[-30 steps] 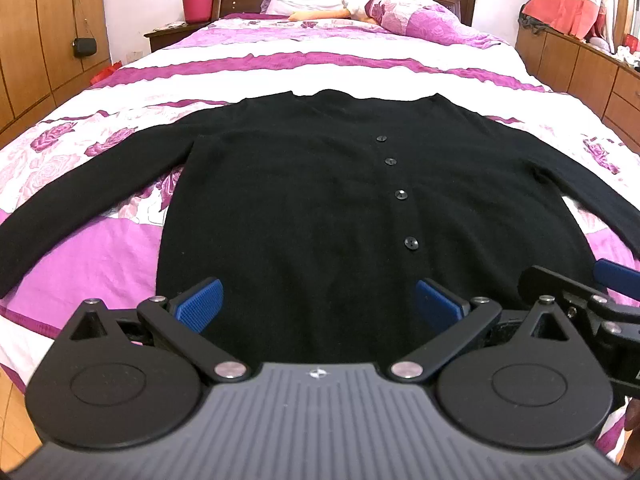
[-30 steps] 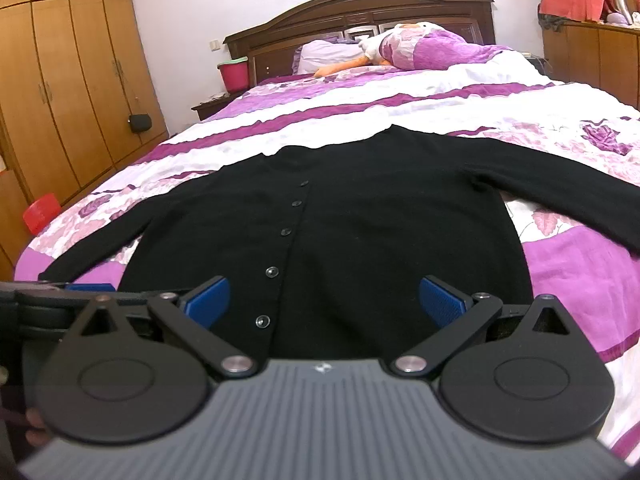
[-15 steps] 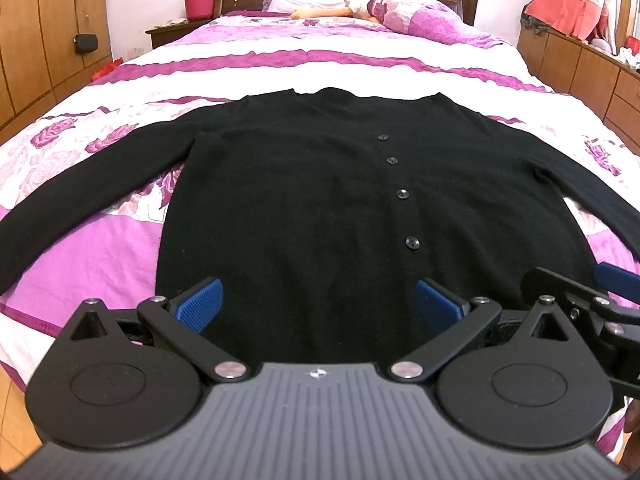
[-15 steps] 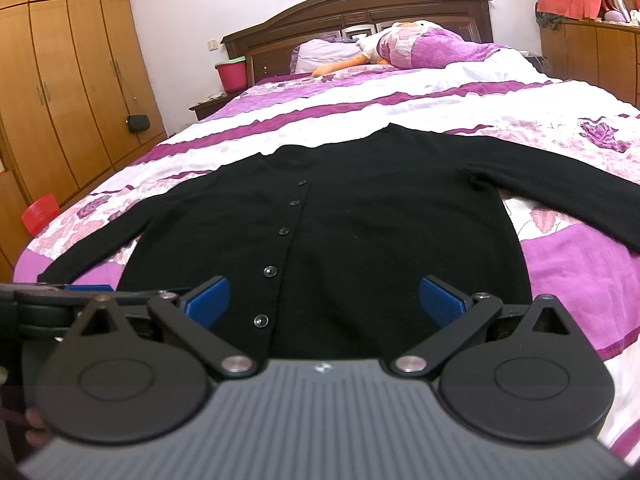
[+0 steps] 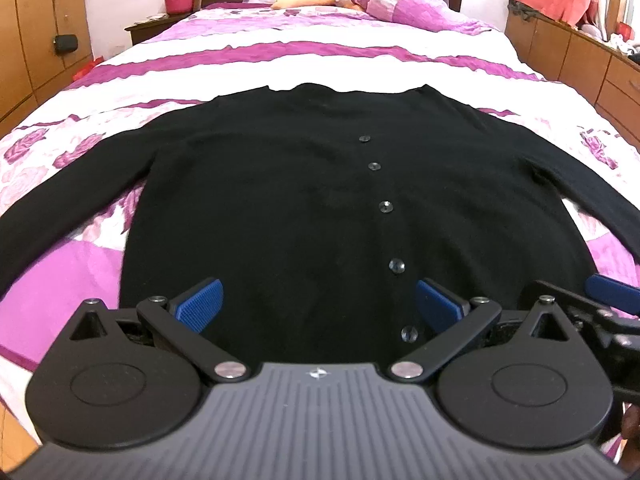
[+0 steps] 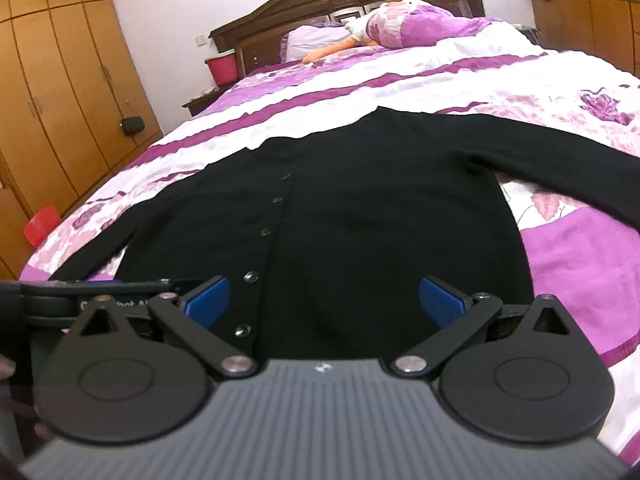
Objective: Fold small clothes
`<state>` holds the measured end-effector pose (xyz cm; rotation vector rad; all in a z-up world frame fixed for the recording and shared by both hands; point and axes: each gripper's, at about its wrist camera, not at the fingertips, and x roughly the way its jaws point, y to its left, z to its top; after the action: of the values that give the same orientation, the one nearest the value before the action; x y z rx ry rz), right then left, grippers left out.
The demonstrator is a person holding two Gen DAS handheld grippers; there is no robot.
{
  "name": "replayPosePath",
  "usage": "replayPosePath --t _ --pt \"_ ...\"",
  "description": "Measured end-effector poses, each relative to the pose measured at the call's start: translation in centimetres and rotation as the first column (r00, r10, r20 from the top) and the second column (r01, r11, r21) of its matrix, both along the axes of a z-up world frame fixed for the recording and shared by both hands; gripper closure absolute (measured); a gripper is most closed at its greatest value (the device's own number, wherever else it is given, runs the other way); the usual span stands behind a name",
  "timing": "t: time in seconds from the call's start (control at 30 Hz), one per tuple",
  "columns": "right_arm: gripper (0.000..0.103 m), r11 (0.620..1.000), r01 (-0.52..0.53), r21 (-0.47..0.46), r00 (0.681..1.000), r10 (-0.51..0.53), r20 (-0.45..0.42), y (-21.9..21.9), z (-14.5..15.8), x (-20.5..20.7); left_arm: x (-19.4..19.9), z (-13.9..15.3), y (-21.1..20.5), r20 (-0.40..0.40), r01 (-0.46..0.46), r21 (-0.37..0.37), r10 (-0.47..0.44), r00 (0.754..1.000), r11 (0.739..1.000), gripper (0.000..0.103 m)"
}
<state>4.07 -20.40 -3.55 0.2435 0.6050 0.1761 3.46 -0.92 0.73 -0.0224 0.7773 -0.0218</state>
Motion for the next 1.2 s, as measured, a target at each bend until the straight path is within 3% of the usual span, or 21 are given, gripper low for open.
replayPosePath --t 0.27,0.5,0.67,0.87,1.13,1.2 --pt "0.0 0.996 0.076 -0.035 0.997 -0.076 0.003 -3.7 0.3 1.2 3.7 -0.3 -0.8 -0.015 0.026 0.074 -0.025 1.0 0.997 0.0" --pt "0.0 0.972 0.228 -0.049 0.973 -0.229 -0.008 -9.5 -0.3 3.3 7.0 -1.7 -1.5 -0.038 0.042 0.04 -0.041 0.998 0.998 0.0" --pt "0.0 0.943 0.332 0.011 0.943 -0.331 -0.023 -13.6 -1.4 5.0 9.1 -2.9 -2.1 -0.068 0.072 0.047 -0.069 0.995 0.996 0.0" --pt "0.0 0.92 0.388 0.061 0.921 -0.383 -0.076 -16.3 -3.5 7.3 10.3 -4.6 -2.3 -0.104 0.056 0.03 -0.053 0.993 0.998 0.0" --pt "0.0 0.897 0.41 0.164 0.912 -0.402 -0.081 -17.4 -6.3 7.0 10.3 -6.0 -2.9 -0.092 0.029 0.061 -0.023 0.996 0.998 0.0" --pt "0.0 0.905 0.397 0.154 0.918 -0.39 -0.077 -17.2 -6.3 6.6 10.1 -6.0 -3.1 -0.082 0.027 0.069 -0.021 0.996 0.997 0.0"
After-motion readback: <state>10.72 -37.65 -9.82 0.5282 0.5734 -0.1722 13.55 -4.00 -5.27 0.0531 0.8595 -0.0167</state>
